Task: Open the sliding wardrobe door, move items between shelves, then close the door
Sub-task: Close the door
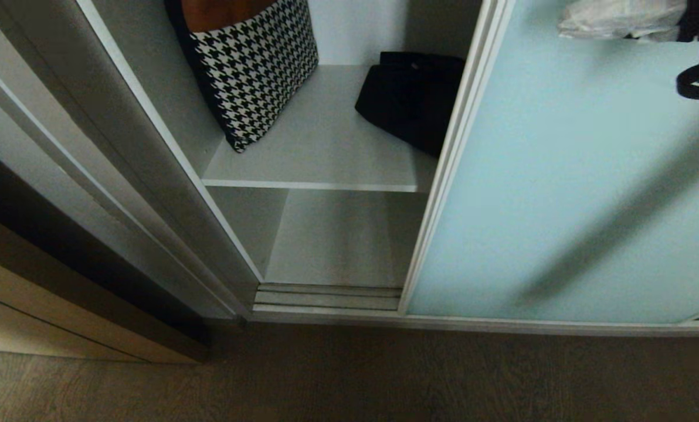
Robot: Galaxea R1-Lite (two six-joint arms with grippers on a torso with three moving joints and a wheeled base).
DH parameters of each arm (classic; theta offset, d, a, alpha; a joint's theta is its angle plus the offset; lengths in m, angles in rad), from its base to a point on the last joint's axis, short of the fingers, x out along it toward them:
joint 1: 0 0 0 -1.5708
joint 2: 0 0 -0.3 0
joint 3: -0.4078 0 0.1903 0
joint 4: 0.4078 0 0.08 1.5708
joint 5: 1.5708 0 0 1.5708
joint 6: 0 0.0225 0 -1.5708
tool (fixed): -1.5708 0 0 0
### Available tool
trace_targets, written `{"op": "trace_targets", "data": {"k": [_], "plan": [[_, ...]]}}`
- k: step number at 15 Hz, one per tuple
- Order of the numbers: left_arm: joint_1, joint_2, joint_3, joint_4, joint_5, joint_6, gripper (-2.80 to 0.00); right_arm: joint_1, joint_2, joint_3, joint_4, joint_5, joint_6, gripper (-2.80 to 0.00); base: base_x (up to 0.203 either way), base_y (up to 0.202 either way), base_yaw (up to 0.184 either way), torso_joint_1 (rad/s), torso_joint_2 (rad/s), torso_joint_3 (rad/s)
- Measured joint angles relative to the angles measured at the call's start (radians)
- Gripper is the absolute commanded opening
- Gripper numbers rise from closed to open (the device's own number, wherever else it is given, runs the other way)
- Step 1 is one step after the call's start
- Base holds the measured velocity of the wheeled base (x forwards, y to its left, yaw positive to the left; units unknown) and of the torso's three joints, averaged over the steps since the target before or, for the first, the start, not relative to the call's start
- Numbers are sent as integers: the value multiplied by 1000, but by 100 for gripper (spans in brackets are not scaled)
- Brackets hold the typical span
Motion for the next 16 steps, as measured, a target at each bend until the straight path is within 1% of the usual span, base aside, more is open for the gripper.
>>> {"op": "trace_targets", "data": {"k": [3,5,7,12,16], "plan": [[0,0,0,0,0,0,-280,6,71,0,-80,-98,3,-280,0,0,0,0,0,0],[0,0,0,0,0,0,-280,8,108,10,-162,-165,8,-280,0,0,0,0,0,0],[0,0,0,0,0,0,-280,12,135,10,-197,-220,9,-280,0,0,0,0,0,0],[0,0,0,0,0,0,-280,79,180,-18,-213,-245,5,-280,0,0,0,0,0,0],[0,0,0,0,0,0,-280,161,258,-69,-213,-317,2,-280,0,0,0,0,0,0]]}}
